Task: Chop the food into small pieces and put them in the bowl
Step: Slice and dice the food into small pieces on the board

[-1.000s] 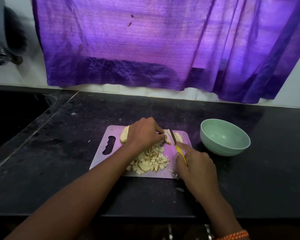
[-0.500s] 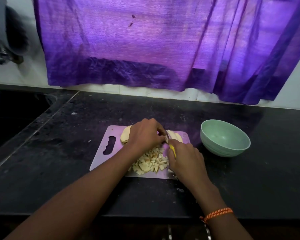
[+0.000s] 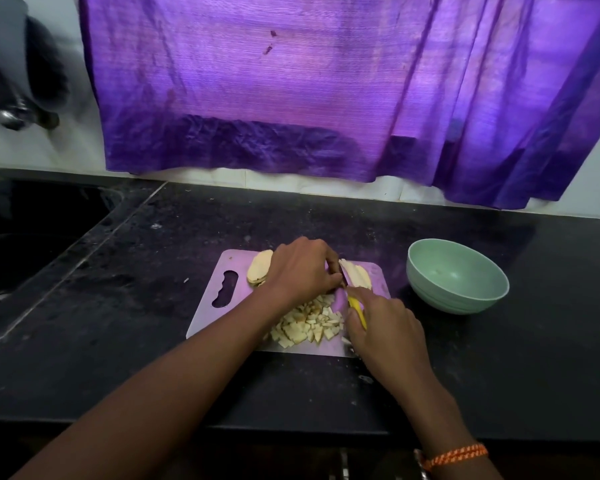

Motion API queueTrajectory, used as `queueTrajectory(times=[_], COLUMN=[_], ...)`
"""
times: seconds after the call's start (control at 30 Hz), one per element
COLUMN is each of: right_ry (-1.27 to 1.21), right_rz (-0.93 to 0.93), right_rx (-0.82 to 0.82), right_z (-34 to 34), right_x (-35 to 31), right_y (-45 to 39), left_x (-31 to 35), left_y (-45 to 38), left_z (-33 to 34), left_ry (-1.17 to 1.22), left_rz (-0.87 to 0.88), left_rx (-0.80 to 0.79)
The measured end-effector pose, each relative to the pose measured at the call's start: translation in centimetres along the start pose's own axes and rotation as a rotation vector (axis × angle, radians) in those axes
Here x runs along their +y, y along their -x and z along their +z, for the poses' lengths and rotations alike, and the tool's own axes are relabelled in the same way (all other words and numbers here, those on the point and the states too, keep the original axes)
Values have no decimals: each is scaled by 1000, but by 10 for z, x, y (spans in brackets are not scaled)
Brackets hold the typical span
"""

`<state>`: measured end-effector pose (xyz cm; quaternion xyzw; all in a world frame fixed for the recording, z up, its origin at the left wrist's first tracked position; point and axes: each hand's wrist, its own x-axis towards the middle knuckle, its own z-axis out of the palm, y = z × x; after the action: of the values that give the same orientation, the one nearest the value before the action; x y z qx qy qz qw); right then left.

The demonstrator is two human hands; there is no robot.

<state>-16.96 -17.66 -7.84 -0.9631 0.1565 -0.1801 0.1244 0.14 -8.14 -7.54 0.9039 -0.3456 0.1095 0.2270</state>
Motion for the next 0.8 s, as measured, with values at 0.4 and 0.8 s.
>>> queueTrajectory(times=[0.4,0.8], right_ry=[-22,-41], right_rz=[41,-10], right_rx=[7,37], right_z=[-3,0], right_x=[17,3], right_y=[28,-9], left_x=[-1,-12], left_y=[1,0], left_z=[0,-6], left_ry=[37,12], left_rz=[14,-27], left_rx=[2,89])
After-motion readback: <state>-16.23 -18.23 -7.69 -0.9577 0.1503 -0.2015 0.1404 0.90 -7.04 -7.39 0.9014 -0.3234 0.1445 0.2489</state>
